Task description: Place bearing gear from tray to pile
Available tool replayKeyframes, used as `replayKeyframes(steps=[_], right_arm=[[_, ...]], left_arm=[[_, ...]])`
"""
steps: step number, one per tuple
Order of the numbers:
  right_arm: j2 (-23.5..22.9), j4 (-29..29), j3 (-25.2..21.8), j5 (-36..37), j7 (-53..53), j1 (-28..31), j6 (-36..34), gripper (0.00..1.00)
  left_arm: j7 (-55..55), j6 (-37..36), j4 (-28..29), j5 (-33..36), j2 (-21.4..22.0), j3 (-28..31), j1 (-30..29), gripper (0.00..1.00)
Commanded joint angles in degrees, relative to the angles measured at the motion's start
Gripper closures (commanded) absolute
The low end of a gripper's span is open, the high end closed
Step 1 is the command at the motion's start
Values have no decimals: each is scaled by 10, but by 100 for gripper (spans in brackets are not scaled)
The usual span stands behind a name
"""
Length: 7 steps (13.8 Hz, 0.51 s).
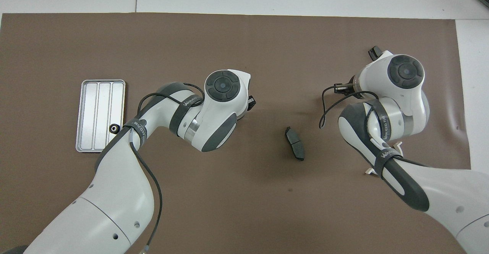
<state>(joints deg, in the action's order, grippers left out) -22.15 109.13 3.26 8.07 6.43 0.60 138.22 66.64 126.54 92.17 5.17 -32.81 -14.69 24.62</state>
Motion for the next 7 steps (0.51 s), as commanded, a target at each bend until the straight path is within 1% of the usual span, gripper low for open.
replayKeyframes(steps=[1,2,4,5,7], right_arm=[[11,21,11,-10,-20,12,6,100],[10,21,11,-10,-21,16,6,100],[-1,14,11,-11,-21,17,20,100],[-10,9,11,-15,-21,18,41,100],[-31,-5,11,-15,-20,13,57,100]], left_arm=[[8,-7,-16,12,8,8,2,22],[5,-16,-17,13,14,9,-1,22],[-18,-65,-34,14,40,10,-35,22],[-57,-100,-44,11,53,8,-59,23],[-158,-150,-45,-2,77,3,-119,24]])
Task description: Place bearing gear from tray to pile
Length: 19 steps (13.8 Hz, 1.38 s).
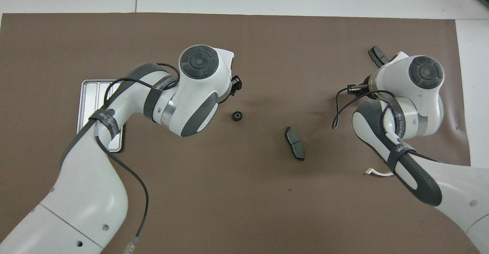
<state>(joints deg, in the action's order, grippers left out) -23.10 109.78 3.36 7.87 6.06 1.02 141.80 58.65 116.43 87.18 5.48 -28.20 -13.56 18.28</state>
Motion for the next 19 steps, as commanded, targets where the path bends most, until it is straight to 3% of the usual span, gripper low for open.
replayKeyframes(steps=[1,4,5,6,7,8,9,11,14,19], right_arm=[[-28,-20,11,-14,-16,6,23,100],[-36,-48,11,-22,-12,-7,17,100],[-36,-50,12,-24,-11,-8,17,85],[-37,-50,12,-24,-11,-15,19,49],[-36,-52,12,-25,-6,-18,19,22],[-35,-54,13,-24,2,-21,19,7],[-33,-59,13,-25,4,-25,16,1],[-13,-60,15,-25,13,-30,2,0],[9,-65,58,-24,62,-31,-35,0],[-4,-149,68,-13,205,-132,-128,0]], left_arm=[[-142,-72,4,-26,39,-9,-88,24],[-356,-144,7,-69,55,-6,-186,26],[-411,-163,10,-70,55,-4,-209,27],[-451,-170,15,-70,53,-2,-226,28],[-483,-174,25,-70,49,-2,-243,28],[-510,-175,35,-70,48,-2,-259,28],[-531,-176,49,-70,48,-1,-272,28],[-543,-176,77,-65,47,1,-287,28],[-537,-175,109,-64,44,2,-289,27],[-536,-164,140,-64,39,2,-289,29]])
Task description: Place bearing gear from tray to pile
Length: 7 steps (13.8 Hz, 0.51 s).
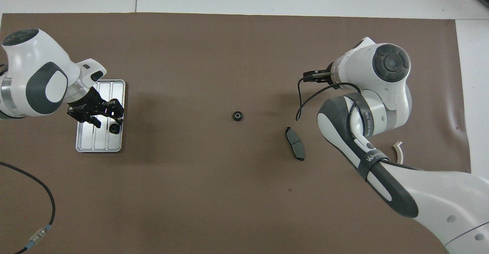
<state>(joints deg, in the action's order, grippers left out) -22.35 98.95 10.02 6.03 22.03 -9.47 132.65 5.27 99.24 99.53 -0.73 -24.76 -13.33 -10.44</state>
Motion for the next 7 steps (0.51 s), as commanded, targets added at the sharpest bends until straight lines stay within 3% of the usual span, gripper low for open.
replayKeyframes(steps=[1,7], right_arm=[[-20,-55,0,9,70,-47,-45,0],[-104,-166,-1,31,178,-137,-94,0]], left_arm=[[-2,10,20,-2,3,0,-2,32],[-3,29,21,-2,-10,1,-3,44]])
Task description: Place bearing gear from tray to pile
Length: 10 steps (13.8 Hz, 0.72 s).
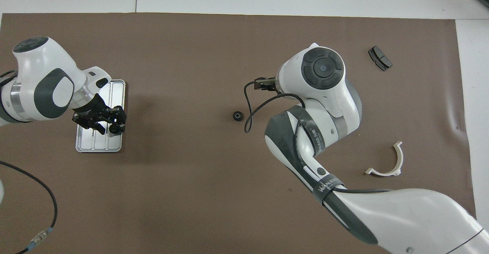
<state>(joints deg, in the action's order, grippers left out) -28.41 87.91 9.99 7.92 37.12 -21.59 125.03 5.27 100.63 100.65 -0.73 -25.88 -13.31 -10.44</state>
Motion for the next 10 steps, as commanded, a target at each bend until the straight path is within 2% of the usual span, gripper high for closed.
replayKeyframes(steps=[1,5,10], right_arm=[[-54,-62,0,23,33,-22,-21,0],[-99,-92,-1,41,60,-56,-20,0],[-98,-66,2,54,63,-64,-12,0]], left_arm=[[-3,16,10,-2,-1,0,-3,46],[-3,15,10,2,-3,0,-3,56],[-3,14,-4,2,-2,0,-9,61]])
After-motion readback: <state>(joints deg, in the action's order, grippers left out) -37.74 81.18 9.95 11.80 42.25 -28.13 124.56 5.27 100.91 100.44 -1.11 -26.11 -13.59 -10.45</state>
